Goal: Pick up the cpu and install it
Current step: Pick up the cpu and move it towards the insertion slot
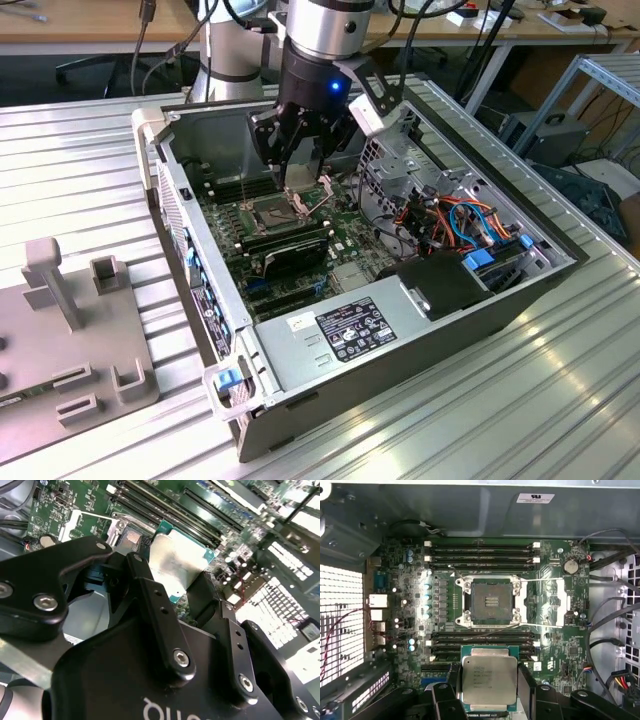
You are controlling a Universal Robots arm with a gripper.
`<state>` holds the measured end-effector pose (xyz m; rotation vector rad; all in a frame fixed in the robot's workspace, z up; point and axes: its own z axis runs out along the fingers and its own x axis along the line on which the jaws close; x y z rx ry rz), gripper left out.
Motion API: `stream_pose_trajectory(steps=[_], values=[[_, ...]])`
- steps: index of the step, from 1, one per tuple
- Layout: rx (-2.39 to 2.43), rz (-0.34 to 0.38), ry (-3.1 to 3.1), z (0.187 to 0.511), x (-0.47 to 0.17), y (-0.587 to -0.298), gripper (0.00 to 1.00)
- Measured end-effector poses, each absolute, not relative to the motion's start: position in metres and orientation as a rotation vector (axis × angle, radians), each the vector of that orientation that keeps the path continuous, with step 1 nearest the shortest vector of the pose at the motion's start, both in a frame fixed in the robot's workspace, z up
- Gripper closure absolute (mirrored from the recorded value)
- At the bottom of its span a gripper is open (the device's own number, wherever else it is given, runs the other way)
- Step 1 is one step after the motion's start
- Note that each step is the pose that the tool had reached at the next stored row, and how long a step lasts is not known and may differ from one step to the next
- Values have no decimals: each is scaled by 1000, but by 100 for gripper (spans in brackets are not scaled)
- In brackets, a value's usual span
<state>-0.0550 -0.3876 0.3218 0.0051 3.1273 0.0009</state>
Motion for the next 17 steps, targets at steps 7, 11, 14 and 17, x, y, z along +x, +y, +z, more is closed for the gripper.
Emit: stream_pose_trajectory(steps=[7, 11, 14, 17], values=[[5, 1, 3127, 307, -51, -371, 45], [5, 1, 3127, 294, -50, -353, 45], [5, 1, 3127, 288, -49, -347, 45], [5, 1, 3127, 282, -48, -342, 45]])
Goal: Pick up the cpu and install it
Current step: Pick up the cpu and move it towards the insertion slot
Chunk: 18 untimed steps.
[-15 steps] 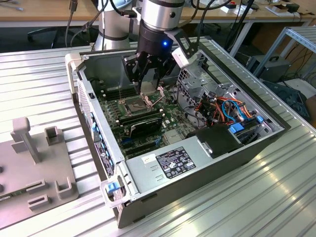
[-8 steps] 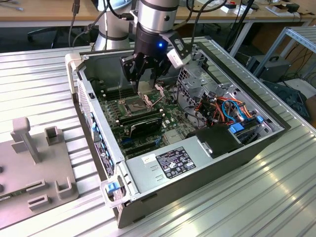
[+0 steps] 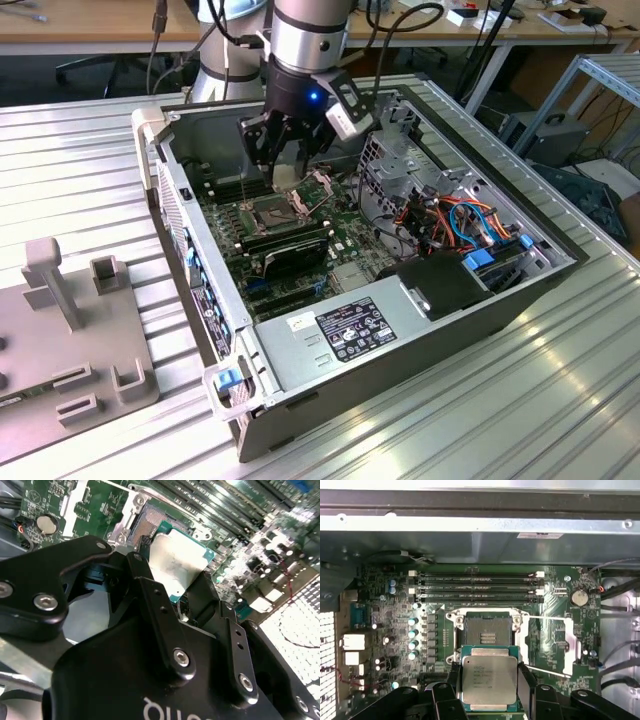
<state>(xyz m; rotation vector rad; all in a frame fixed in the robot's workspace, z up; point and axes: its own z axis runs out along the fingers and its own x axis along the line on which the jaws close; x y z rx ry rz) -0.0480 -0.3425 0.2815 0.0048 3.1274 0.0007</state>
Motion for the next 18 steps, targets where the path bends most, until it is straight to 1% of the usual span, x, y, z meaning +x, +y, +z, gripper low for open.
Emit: stream_pose_trajectory(steps=[8, 18], values=[[5, 0, 3127, 274, -48, -339, 45], [5, -8, 3128, 254, -44, -338, 45]])
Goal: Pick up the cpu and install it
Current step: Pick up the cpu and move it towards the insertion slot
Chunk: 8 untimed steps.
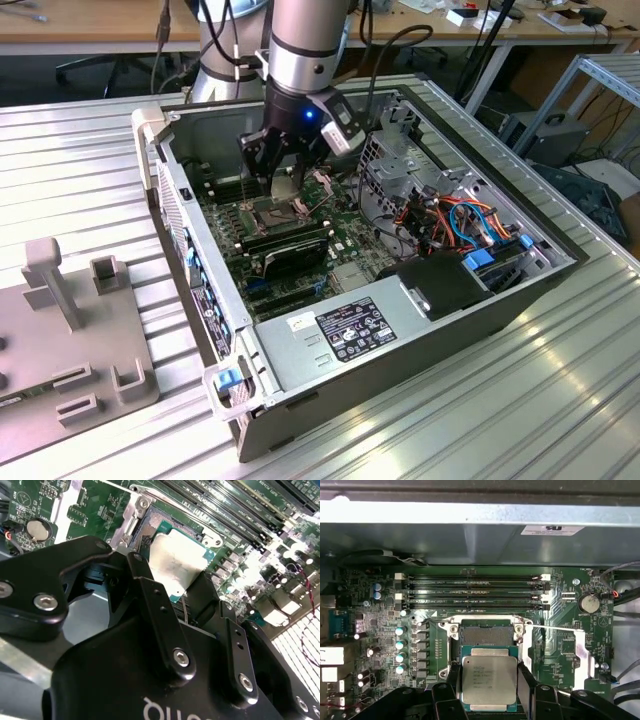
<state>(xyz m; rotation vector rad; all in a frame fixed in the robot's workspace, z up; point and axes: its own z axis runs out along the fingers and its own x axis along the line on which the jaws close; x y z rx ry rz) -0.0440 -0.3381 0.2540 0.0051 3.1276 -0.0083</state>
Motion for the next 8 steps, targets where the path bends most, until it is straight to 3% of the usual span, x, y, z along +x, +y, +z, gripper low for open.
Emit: stream_pose_trajectory(steps=[8], values=[[-17, -12, 3128, 240, -43, -336, 45]])
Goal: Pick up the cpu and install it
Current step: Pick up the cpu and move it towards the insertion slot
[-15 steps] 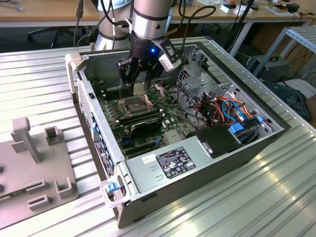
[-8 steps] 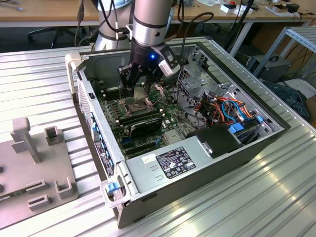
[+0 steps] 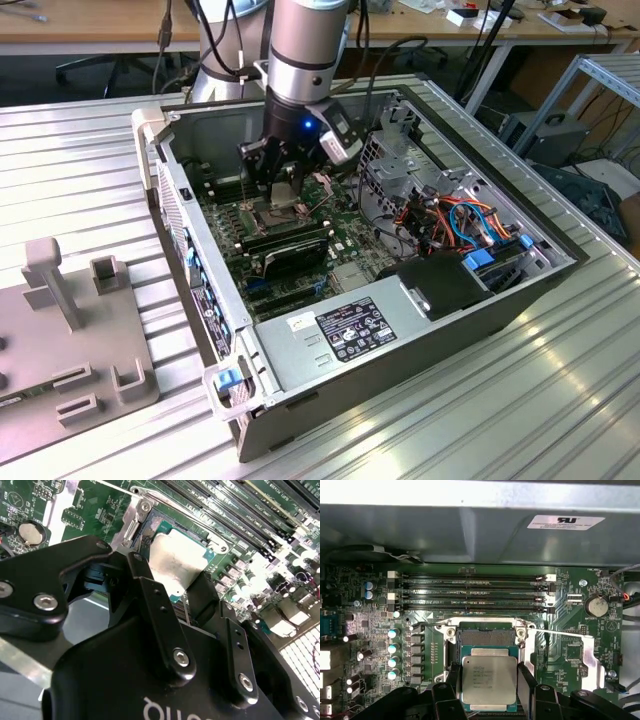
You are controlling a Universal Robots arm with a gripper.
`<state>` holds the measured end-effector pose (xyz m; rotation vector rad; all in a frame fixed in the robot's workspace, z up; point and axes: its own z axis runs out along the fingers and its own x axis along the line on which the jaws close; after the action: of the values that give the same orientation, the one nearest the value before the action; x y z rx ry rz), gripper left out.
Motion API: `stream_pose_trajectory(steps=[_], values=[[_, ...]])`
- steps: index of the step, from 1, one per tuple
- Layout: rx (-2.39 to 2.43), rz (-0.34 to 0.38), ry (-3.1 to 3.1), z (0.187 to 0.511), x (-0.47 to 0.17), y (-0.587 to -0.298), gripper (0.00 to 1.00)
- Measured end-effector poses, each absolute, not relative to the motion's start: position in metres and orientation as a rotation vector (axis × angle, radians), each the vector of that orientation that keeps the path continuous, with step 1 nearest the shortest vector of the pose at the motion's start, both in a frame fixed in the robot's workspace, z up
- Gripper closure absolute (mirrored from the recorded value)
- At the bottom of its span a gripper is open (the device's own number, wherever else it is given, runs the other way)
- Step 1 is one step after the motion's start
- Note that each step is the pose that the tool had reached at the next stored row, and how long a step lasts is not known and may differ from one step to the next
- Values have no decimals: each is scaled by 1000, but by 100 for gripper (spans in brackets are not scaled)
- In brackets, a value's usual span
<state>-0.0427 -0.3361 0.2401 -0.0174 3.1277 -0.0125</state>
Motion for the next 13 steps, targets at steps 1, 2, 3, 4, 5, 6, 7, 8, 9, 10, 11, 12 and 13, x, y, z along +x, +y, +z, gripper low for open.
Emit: stream_pose_trajectory(steps=[1, 2, 3, 4, 5, 6, 7, 8, 9, 10, 11, 12, 13], values=[[-18, -12, 3128, 239, -43, -335, 45], [-19, -12, 3128, 238, -43, -334, 45], [-19, -12, 3128, 237, -43, -333, 45], [-19, -12, 3127, 236, -43, -333, 45], [-19, -12, 3127, 235, -43, -332, 45], [-19, -12, 3128, 234, -43, -332, 45], [-19, -12, 3128, 234, -43, -332, 45], [-19, -12, 3128, 234, -43, -332, 45], [-19, -12, 3128, 234, -43, -332, 45], [-19, -12, 3128, 234, -43, -331, 45], [-19, -12, 3128, 235, -43, -331, 45], [-19, -12, 3128, 237, -43, -331, 45], [-19, -12, 3128, 240, -43, -331, 45]])
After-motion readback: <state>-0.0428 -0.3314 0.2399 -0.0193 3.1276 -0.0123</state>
